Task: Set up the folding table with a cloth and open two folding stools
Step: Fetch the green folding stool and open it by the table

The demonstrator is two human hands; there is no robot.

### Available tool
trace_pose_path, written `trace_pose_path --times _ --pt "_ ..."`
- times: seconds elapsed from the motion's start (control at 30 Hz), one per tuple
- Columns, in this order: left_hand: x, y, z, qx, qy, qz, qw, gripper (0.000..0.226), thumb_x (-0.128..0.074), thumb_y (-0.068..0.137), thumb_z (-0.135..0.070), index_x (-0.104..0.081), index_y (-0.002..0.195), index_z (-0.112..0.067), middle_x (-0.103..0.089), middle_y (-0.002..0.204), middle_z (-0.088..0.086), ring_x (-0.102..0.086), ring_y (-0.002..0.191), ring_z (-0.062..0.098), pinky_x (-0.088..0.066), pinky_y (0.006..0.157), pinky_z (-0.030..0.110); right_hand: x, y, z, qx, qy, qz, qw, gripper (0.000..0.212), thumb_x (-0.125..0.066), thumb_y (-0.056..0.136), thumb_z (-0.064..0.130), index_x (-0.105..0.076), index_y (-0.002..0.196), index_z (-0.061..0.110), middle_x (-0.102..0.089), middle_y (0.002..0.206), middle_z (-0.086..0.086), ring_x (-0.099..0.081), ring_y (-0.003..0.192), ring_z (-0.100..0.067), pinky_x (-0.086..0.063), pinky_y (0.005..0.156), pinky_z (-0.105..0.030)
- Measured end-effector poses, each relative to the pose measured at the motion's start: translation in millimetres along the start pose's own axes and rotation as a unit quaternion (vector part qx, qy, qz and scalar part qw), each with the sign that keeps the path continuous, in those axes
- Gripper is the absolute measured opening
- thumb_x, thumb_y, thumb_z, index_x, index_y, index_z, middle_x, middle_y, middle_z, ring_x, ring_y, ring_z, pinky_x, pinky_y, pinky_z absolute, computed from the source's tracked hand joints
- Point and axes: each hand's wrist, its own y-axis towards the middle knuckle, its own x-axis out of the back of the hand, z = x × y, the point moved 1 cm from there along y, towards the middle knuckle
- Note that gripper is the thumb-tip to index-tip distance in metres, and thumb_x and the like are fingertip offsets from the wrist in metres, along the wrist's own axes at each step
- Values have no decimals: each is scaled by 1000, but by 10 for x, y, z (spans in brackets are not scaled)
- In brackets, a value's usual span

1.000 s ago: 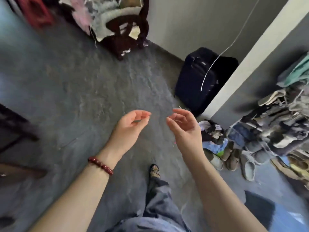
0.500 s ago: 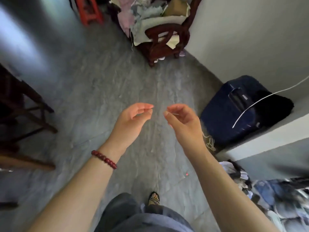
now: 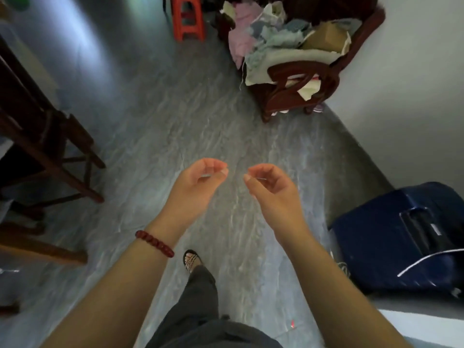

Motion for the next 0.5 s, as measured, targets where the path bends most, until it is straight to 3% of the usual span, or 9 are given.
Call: trace_pose_path --times 0.27,0.5 --pt "743 1494 -440 -27 -13 -47 998 15 -61 89 -16 -58 78 -25 -62 80 -10 -57 79 5 -39 58 1 -969 1552 501 37 11 39 999 19 -69 83 9 -57 75 21 -61 76 5 -55 73 -7 -45 76 -26" --pt "1526 2170 -539 -31 -15 -139 990 14 -64 87 -20 -58 75 -24 -64 84 -6 -59 83 6 -42 67 12 -1789 2404 640 36 27 105 994 25 -67 84 7 -56 68 23 -60 69 11 -55 69 -2 -46 75 -27"
